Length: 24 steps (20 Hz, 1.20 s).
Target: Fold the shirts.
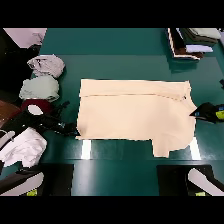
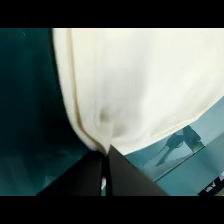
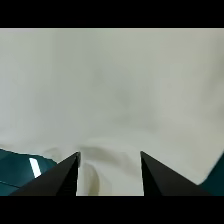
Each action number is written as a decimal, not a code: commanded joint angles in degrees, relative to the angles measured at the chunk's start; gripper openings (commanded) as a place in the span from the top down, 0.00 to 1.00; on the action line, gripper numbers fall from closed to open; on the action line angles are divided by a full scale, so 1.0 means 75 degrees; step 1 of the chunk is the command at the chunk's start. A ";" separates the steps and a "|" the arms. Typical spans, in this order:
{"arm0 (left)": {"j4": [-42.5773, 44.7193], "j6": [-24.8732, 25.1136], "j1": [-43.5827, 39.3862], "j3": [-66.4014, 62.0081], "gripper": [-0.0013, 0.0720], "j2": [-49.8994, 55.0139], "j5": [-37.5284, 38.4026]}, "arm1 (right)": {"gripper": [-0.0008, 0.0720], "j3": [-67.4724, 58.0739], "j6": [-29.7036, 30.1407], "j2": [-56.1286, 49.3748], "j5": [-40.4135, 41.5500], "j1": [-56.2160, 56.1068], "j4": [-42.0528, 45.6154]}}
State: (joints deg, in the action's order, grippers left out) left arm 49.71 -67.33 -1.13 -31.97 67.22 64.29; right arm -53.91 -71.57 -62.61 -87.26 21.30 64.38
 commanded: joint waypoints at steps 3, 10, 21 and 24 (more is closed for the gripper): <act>-0.0090 -0.0023 -0.0128 -0.0682 0.95 -0.0393 -0.0029 | 0.35 0.1480 -0.0283 0.0697 -0.0023 0.0571 0.1676; -0.0093 -0.0015 -0.0128 -0.0848 0.95 -0.0425 -0.0114 | 0.37 0.3077 -0.0245 0.0297 0.0414 0.1935 0.0930; 0.0947 -0.0373 -0.0128 -0.0857 0.95 -0.0501 0.0323 | 0.97 0.2891 -0.0303 0.0551 0.0659 -0.0073 0.1413; 0.2122 -0.0886 -0.0128 -0.0836 0.95 -0.1530 0.1064 | 0.97 0.2218 -0.0600 0.1600 -0.0551 -0.0105 0.2358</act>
State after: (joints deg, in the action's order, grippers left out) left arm 57.58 -70.65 -2.09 -38.33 60.55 67.20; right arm -33.89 -74.43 -56.05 -84.38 21.65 75.42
